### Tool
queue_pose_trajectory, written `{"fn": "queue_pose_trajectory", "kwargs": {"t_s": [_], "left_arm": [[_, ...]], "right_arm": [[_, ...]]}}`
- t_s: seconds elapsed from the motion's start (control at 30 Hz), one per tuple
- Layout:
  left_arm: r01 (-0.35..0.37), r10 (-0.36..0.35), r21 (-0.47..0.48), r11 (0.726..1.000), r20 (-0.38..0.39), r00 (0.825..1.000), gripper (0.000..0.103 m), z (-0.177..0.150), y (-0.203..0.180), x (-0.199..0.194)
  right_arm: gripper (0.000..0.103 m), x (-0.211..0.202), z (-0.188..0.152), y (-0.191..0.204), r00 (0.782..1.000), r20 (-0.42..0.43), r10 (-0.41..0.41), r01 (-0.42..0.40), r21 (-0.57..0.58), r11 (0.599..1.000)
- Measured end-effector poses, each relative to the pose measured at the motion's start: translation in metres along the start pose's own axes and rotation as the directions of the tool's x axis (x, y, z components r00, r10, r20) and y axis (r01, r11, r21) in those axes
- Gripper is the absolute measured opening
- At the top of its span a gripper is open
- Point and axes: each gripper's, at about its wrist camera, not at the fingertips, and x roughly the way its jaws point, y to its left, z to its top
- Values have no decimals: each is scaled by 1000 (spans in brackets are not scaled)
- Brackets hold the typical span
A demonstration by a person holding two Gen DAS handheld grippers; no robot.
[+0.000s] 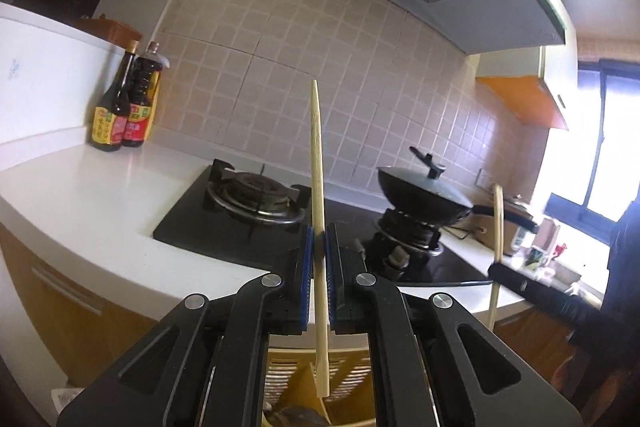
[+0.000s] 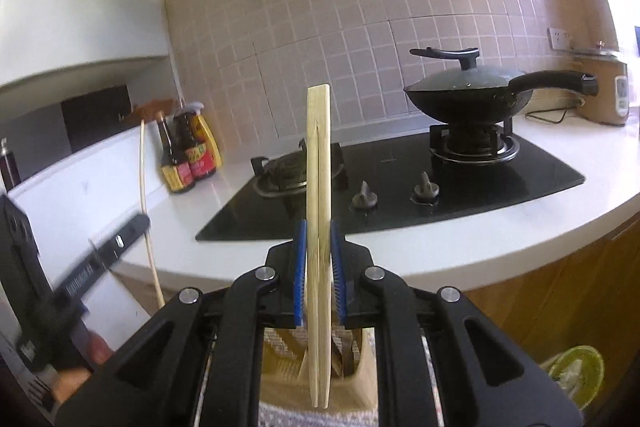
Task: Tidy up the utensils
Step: 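Carry both chopsticks into the basket and open both tools, then grasp the last chopstick with the left tool while the right tool grasps the last clear spoon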
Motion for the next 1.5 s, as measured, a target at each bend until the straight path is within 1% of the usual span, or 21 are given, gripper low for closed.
{"fn": "queue_pose_trajectory", "kwargs": {"t_s": [0.23,0.43,0.53,0.63,0.7,0.8,0.83,0.87,0.9,0.93,1.03,1.1,1.17,1.37,1.43,1.5], "left_arm": [[-53,51,61,997,35,998,4,-21,-6,10],[-76,71,109,991,49,996,4,-33,-9,12],[-77,70,112,991,59,996,4,-36,-8,12],[-74,67,122,990,59,996,4,-40,-9,12],[-72,64,135,988,64,996,5,-42,-10,10],[-61,52,145,988,60,997,5,-44,-11,6],[-55,48,144,988,56,997,5,-45,-10,5],[-52,45,139,989,52,998,6,-46,-9,4],[-49,42,135,990,50,998,9,-46,-9,3],[-44,38,127,991,46,998,10,-45,-8,1],[-29,25,95,995,42,999,15,-41,-4,-9],[-23,19,85,996,49,999,27,-38,-3,-19],[-22,18,77,997,55,998,34,-32,-1,-32],[5,-6,67,998,11,1000,37,-19,-1,-67],[11,-10,66,998,-9,1000,42,-16,-1,-80],[11,-8,74,997,-40,999,50,-16,-1,-94]], "right_arm": [[10,19,0,3,999,42,-16,17,-29,999],[10,29,-4,2,997,71,-38,41,-48,998],[10,32,-10,2,996,81,-41,46,-65,997],[10,35,-14,-3,998,60,-6,9,-44,999],[10,33,-16,-8,998,62,7,-5,-25,1000],[12,30,-20,-11,999,43,19,-18,-27,999],[18,28,-22,-11,999,40,20,-19,-28,999],[30,25,-24,-11,999,38,33,-32,-35,999],[36,22,-25,-10,999,40,33,-32,-39,999],[47,18,-27,-8,998,47,29,-27,-45,999],[47,6,-28,-4,999,41,32,-30,-57,998],[47,-4,-28,-4,999,37,27,-25,-56,998],[47,-12,-29,-1,1000,15,14,-12,-65,998],[47,-41,-41,16,995,-97,-19,9,-108,994],[47,-48,-46,22,990,-135,-33,16,-122,992],[47,-54,-54,29,979,-194,-63,36,-141,989]]}}
